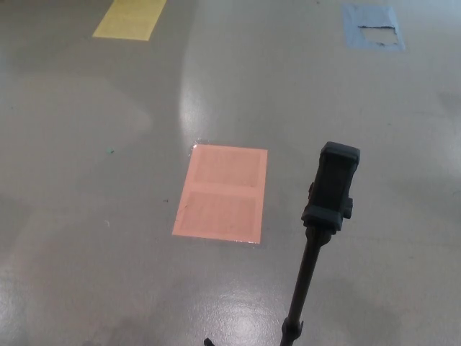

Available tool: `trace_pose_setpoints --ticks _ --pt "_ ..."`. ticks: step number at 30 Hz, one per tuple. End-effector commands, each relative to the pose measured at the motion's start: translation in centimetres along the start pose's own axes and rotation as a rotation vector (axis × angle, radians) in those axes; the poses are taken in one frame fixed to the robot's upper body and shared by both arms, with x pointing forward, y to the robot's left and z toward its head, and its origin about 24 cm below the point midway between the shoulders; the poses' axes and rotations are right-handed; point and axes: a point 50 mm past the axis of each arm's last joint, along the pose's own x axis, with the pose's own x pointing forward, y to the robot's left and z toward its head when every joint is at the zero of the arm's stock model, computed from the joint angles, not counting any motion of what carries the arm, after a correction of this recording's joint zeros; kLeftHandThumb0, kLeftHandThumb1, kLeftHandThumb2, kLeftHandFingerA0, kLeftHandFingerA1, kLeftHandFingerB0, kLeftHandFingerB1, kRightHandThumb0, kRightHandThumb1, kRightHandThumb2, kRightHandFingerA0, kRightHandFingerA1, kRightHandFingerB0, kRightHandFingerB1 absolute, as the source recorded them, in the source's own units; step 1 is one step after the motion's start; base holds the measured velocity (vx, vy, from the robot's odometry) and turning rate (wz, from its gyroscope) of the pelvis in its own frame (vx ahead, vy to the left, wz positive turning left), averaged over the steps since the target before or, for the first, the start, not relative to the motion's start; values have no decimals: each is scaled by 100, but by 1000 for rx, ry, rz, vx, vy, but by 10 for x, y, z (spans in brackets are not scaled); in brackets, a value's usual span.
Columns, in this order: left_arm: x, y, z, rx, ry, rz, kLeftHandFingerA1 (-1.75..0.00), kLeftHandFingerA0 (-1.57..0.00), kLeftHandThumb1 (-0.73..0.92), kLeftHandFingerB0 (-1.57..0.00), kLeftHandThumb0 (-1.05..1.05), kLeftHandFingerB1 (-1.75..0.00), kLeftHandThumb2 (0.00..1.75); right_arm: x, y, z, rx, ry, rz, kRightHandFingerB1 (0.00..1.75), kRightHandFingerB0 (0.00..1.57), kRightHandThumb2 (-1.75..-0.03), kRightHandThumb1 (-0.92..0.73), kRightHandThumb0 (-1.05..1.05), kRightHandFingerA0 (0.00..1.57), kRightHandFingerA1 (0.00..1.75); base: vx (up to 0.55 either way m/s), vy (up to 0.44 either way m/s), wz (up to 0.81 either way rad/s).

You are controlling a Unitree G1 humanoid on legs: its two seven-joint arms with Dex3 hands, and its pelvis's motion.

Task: The robot uses its left hand to grab the top of a phone stand kept on the floor and rotates it anti-clockwise

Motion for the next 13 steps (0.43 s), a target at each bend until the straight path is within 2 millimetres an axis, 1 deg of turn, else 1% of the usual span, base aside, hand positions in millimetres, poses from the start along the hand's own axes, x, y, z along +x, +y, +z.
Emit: trace_pose_setpoints --ticks 1,2,3,4,6,7,8,9,10,11,12,13 --pt "-6 16 -5 200 -122 38 -53 -53 51 -19 -63 -39 78 -6 -6 -16 12 19 -44 46 30 -92 -68 -53 51 57 0 0 0" --pt "-5 16 -4 200 -125 40 -40 -51 59 -23 -53 -29 58 -6 -7 -16 16 18 -45 33 37 -64 -81 -50 58 45 0 0 0" --pt "-5 17 -4 200 -127 40 -40 -51 59 -23 -53 -29 58 -6 -7 -16 17 17 -45 33 37 -64 -81 -50 58 45 0 0 0" --pt "-5 17 -4 203 -128 40 -36 -42 60 -23 -52 -29 58 -6 -7 -16 18 18 -45 46 30 -92 -68 -54 51 57 0 0 0" --pt "-5 17 -4 208 -130 39 -36 -42 60 -23 -52 -29 58 -6 -7 -15 18 19 -45 46 30 -92 -68 -54 51 57 0 0 0" --pt "-5 17 -4 207 -134 36 -39 -49 61 -22 -51 -29 58 -6 -7 -16 17 19 -44 34 33 -66 -75 -51 56 47 0 0 0" --pt "-5 17 -4 205 -140 31 -39 -49 61 -22 -51 -29 58 -6 -7 -16 16 19 -44 34 33 -66 -75 -51 56 47 0 0 0" --pt "-5 17 -3 211 -143 29 -39 -50 61 -23 -52 -29 58 -6 -8 -15 17 17 -46 46 30 -92 -67 -54 49 57 0 0 0" --pt "-5 18 -3 216 -144 28 -39 -50 61 -23 -52 -29 58 -6 -8 -15 19 15 -47 46 30 -92 -67 -54 49 57 0 0 0" --pt "-5 18 -2 228 -145 29 -41 -55 61 -24 -54 -30 59 -6 -9 -14 25 13 -50 33 35 -64 -80 -49 55 45 0 0 0" --pt "-5 18 -2 233 -144 31 -41 -55 61 -24 -54 -30 59 -6 -10 -13 28 12 -51 33 35 -64 -80 -49 55 45 0 0 0" --pt "-4 19 -1 237 -145 31 -37 -44 62 -26 -53 -30 58 -6 -10 -13 28 13 -52 32 36 -64 -80 -50 56 44 0 0 0"
